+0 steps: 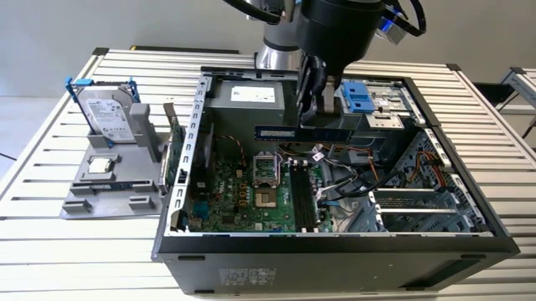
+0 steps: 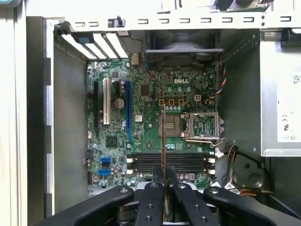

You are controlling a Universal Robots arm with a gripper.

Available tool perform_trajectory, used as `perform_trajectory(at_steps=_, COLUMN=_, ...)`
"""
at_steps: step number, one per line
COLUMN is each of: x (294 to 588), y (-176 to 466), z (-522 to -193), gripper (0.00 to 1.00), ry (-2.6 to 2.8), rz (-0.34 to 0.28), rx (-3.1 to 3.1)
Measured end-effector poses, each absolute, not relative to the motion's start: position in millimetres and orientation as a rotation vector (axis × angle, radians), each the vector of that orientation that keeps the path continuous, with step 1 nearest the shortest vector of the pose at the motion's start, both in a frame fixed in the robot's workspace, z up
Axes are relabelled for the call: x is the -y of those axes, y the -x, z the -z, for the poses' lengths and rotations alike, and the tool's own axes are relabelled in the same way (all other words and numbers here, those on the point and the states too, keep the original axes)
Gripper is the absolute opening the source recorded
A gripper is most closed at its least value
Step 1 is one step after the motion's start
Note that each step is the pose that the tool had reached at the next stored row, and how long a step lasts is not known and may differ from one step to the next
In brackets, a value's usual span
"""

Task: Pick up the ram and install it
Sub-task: 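Pick up the ram and move it above insertion slot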

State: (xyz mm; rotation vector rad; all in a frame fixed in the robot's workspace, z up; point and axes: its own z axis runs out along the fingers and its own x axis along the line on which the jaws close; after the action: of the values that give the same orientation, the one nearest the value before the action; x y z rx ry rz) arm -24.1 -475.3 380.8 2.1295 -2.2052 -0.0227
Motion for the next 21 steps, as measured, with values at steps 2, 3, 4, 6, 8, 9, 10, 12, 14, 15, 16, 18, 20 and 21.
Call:
perform_trajectory(at_steps=2, x=475, y=21, z=-381, gripper=0.0, ry=-2.129, rz=0.023, rx=2.206)
perform_trajectory(at_steps=3, x=475, y=20, z=-381, gripper=0.0, ry=-2.128, rz=0.023, rx=2.206)
perform_trajectory(at_steps=4, x=475, y=19, z=-381, gripper=0.0, ry=-2.128, rz=0.023, rx=2.207)
perform_trajectory(at_steps=6, x=475, y=16, z=-381, gripper=0.0, ry=-2.127, rz=0.023, rx=2.207)
perform_trajectory(at_steps=8, x=475, y=14, z=-381, gripper=0.0, ry=-2.126, rz=0.023, rx=2.208)
perform_trajectory(at_steps=9, x=475, y=13, z=-381, gripper=0.0, ry=-2.126, rz=0.022, rx=2.208)
perform_trajectory(at_steps=10, x=475, y=12, z=-381, gripper=0.0, ry=-2.126, rz=0.022, rx=2.208)
perform_trajectory(at_steps=12, x=475, y=9, z=-381, gripper=0.0, ry=-2.125, rz=0.022, rx=2.209)
perform_trajectory(at_steps=14, x=475, y=7, z=-381, gripper=0.0, ry=-2.124, rz=0.022, rx=2.21)
perform_trajectory(at_steps=15, x=475, y=6, z=-381, gripper=0.0, ry=-2.124, rz=0.022, rx=2.21)
perform_trajectory(at_steps=16, x=475, y=5, z=-381, gripper=0.0, ry=-2.123, rz=0.022, rx=2.21)
perform_trajectory(at_steps=18, x=475, y=2, z=-381, gripper=0.0, ry=-2.123, rz=0.022, rx=2.211)
perform_trajectory(at_steps=20, x=475, y=0, z=-381, gripper=0.0, ry=-2.122, rz=0.022, rx=2.212)
perform_trajectory(at_steps=21, x=475, y=-1, z=-381, gripper=0.0, ry=-2.121, rz=0.022, rx=2.212)
